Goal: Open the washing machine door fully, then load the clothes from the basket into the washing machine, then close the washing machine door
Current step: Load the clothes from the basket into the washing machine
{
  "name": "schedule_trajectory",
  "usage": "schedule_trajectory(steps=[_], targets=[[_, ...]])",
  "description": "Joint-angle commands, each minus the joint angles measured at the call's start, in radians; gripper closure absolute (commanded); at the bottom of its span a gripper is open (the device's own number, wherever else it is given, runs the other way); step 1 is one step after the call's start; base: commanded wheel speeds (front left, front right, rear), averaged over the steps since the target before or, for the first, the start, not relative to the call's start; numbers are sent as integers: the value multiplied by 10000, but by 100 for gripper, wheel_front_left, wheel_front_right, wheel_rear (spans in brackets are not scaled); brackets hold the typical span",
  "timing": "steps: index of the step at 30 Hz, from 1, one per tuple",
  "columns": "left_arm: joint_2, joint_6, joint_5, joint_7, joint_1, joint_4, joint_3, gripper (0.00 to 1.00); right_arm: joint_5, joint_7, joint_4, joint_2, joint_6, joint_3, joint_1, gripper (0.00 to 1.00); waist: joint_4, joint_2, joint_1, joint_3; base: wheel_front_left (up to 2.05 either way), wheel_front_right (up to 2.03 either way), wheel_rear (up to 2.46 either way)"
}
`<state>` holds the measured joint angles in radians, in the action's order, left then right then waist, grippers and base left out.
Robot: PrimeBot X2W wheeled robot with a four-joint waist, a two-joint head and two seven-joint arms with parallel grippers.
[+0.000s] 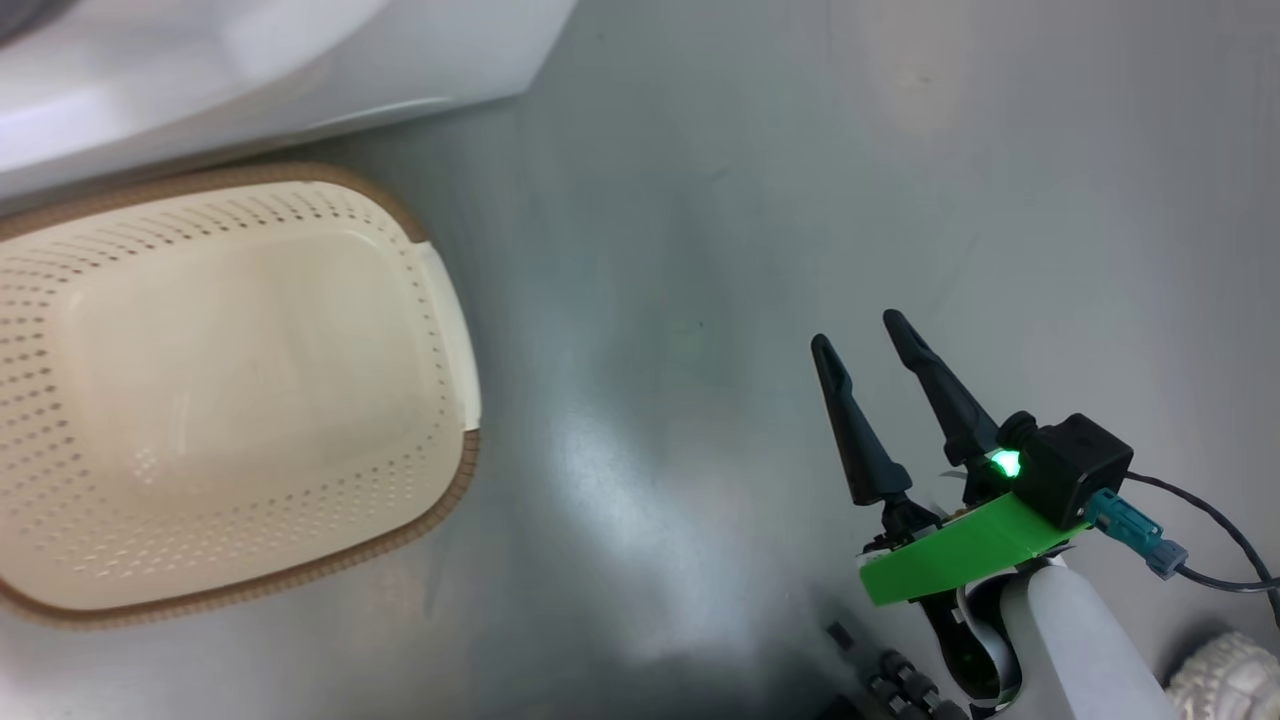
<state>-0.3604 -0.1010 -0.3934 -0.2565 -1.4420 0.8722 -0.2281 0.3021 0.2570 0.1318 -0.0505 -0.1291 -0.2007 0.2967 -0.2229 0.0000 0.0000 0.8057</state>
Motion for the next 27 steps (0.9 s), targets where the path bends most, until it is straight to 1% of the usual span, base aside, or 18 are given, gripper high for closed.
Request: schedule_trajectory(steps=[1, 4, 7, 10, 19, 22, 27], targets=[[-402, 73, -28, -51, 240, -313, 164, 0, -128, 48, -114, 3, -16, -128, -260, 0, 301, 0, 0, -307, 0, 0, 0], [-272, 165, 38, -52, 804, -641, 289, 0, -255, 48, -76, 3, -16, 8, -261, 0, 514, 0, 0, -554, 0, 0, 0], [-193, 184, 193, -52, 1430, -1040, 342, 0, -360, 48, -32, 3, -16, 109, -307, 0, 709, 0, 0, -844, 0, 0, 0], [-62, 180, 129, -52, 2029, -1351, 572, 0, -440, 48, 49, 3, -16, 152, -367, 0, 870, 0, 0, -1130, 0, 0, 0], [278, 221, 90, -52, 3766, -2282, 1221, 0, -581, 48, 215, 3, -16, 308, -556, 0, 1163, 0, 0, -1955, 0, 0, 0], [441, 208, 133, -52, 4466, -2712, 1423, 0, -625, 48, 249, 3, -16, 366, -631, 0, 1229, 0, 0, -2266, 0, 0, 0], [882, 226, 187, -53, 5680, -3484, 1861, 0, -675, 48, 352, 3, -16, 601, -818, 0, 1387, 0, 0, -2871, 0, 0, 0]])
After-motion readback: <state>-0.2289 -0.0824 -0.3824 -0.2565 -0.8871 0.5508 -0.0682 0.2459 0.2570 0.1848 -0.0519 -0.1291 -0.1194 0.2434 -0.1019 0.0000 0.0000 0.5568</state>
